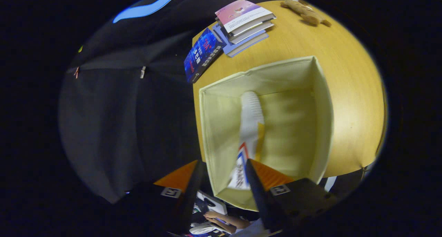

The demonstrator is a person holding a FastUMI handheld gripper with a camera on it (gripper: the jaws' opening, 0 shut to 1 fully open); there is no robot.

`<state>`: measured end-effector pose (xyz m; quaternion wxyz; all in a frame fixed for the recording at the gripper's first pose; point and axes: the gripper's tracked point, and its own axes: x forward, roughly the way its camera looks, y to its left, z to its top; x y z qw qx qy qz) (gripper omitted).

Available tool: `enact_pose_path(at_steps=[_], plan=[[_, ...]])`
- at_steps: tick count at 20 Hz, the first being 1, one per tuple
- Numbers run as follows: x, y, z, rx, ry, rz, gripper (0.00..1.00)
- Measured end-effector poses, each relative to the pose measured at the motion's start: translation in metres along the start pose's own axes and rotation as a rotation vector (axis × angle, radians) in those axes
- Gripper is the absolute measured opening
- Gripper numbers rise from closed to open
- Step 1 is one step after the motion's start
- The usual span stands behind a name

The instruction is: Open the storage box then place both shoes into the box .Put the left shoe in first, then the right shoe, with the right side of both shoes facing outward in a uniform manner.

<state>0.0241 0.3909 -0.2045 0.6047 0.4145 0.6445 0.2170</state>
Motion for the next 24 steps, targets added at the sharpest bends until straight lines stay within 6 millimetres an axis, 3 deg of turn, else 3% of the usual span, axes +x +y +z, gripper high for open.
enact_pose_path(at_steps=[2,9,13,16,20,24], plan=[[-0.003,-0.004,0.001,-0.032,-0.012,-0.008,0.98],[-0.031,-0.018,-0.007,-0.021,-0.024,0.016,0.99],[-0.070,-0.028,-0.008,0.009,-0.046,0.065,0.98],[-0.109,-0.047,-0.003,0.043,-0.081,0.090,0.98],[-0.164,-0.106,0.006,0.069,-0.153,0.037,0.98],[-0.211,-0.193,0.025,0.116,-0.243,-0.090,0.99]])
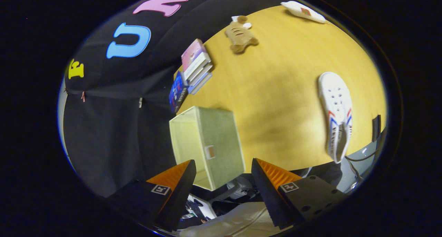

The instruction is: Open the storage box then place both shoes into the box .Put the left shoe in first, then the right shoe, with the right side of both shoes facing outward in a uniform manner.

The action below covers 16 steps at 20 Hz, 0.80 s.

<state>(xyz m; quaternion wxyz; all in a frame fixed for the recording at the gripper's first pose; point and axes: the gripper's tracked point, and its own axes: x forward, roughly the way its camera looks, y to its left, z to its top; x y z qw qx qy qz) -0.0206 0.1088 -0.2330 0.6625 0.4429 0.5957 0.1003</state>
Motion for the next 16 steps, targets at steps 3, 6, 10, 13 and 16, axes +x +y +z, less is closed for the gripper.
enact_pose_path(at_steps=[3,6,10,13,16], plan=[[-0.019,-0.075,0.027,0.060,-0.067,-0.116,0.99],[-0.031,-0.143,0.041,0.121,-0.101,-0.225,0.98],[-0.039,-0.215,0.055,0.134,-0.116,-0.344,0.97],[-0.035,-0.267,0.063,0.116,-0.107,-0.438,0.95],[-0.016,-0.287,0.067,0.101,-0.078,-0.468,0.92]])
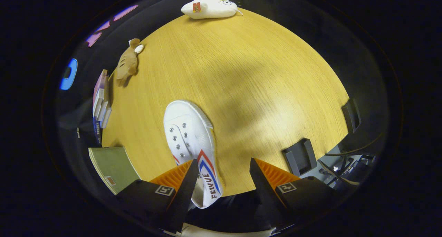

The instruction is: Open the storage box then place both shoes into the box .Put the left shoe in first, then the right shoe, with the right side of both shoes facing outward in a uniform manner.

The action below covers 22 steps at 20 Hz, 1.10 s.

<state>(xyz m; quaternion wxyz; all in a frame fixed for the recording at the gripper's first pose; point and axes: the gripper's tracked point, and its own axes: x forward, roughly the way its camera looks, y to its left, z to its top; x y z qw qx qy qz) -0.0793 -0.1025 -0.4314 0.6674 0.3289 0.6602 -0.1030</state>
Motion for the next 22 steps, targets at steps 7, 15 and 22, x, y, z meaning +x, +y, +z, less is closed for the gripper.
enact_pose_path(at_steps=[7,15,22], plan=[[0.019,0.010,-0.005,-0.055,0.063,0.016,0.92],[0.019,0.018,-0.011,-0.079,0.081,0.061,0.91],[0.036,0.023,-0.013,-0.119,0.081,0.044,0.90]])
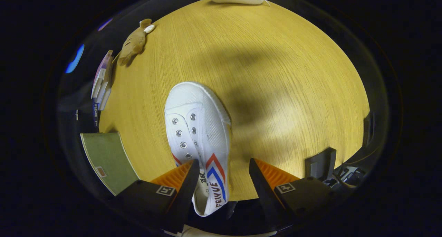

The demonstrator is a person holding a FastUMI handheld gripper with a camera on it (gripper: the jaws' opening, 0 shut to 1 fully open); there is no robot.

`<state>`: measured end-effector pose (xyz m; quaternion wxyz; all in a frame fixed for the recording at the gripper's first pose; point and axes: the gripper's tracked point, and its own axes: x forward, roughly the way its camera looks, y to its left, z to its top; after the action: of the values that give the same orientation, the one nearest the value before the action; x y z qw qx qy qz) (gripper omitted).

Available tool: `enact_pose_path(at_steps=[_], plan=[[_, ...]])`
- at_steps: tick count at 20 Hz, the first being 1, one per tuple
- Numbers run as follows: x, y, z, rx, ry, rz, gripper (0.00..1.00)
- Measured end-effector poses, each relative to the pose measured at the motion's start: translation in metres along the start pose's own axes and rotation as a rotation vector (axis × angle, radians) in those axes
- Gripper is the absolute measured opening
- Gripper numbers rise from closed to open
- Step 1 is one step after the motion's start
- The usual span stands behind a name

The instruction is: Open the storage box then place both shoes into the box .Put the left shoe in first, then the right shoe, with the right side of both shoes facing outward in a uniform manner.

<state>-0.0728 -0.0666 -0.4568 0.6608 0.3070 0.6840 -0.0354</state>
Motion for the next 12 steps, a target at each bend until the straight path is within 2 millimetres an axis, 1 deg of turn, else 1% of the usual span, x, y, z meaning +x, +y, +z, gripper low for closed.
enact_pose_path(at_steps=[1,2,3,4,6,7,8,10,12], plan=[[0.003,0.000,0.001,0.000,-0.005,-0.008,0.87],[0.005,0.006,0.001,0.006,-0.004,0.004,0.83],[0.004,0.011,-0.001,0.009,0.002,0.013,0.76],[0.006,0.010,-0.001,-0.001,0.003,-0.001,0.64],[0.001,0.008,0.000,-0.039,0.005,-0.016,0.40],[-0.003,0.008,0.001,-0.030,0.002,-0.005,0.33],[-0.004,0.008,0.003,-0.021,-0.002,0.013,0.25],[-0.007,0.008,0.001,-0.001,0.005,0.034,0.25],[-0.010,0.013,0.001,0.039,0.007,0.071,0.24]])
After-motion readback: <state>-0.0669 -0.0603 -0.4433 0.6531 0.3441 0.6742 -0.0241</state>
